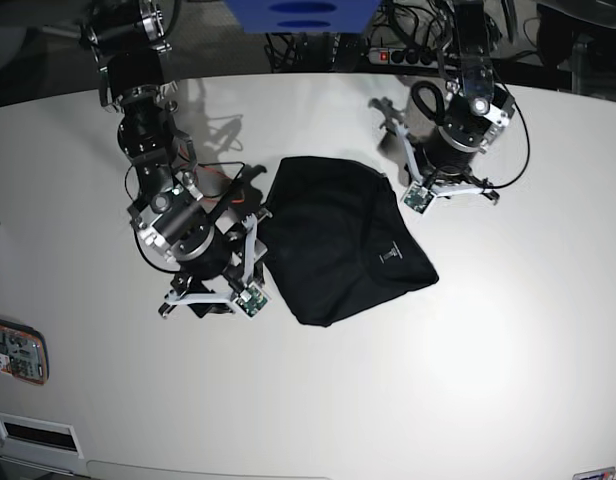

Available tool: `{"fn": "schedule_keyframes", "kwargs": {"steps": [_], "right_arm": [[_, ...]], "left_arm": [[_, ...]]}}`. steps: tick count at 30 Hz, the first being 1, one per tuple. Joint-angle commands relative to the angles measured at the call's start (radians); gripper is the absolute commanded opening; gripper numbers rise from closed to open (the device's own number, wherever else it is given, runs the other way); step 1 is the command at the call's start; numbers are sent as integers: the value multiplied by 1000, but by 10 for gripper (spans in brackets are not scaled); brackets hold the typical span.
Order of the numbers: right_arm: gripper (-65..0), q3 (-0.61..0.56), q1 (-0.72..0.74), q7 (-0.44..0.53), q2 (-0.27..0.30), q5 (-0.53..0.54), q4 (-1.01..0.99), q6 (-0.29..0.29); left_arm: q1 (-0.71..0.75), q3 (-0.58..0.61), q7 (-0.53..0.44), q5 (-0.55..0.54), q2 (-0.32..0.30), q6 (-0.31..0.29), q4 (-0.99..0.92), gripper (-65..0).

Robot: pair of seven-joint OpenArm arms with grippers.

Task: Fold the T-shirt properly

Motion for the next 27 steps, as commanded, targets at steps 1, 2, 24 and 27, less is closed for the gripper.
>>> {"fn": "schedule_keyframes", "kwargs": {"steps": [1, 2, 24, 27], "right_arm": [[-360, 0, 53, 24, -3, 4, 10, -5], [-360, -15, 69, 24, -6, 4, 2, -5], [-361, -196, 304, 135, -170, 4, -440, -3], [-361, -204, 327, 167, -185, 4, -514, -3]], "left_arm": [[-3, 0, -20, -29, -1, 8, -4, -650], [-3, 0, -20, -53, 5, 8, -19, -650], [2, 0, -22, -87, 153, 9, -54, -650], [2, 1, -22, -87, 153, 9, -65, -650]]}}
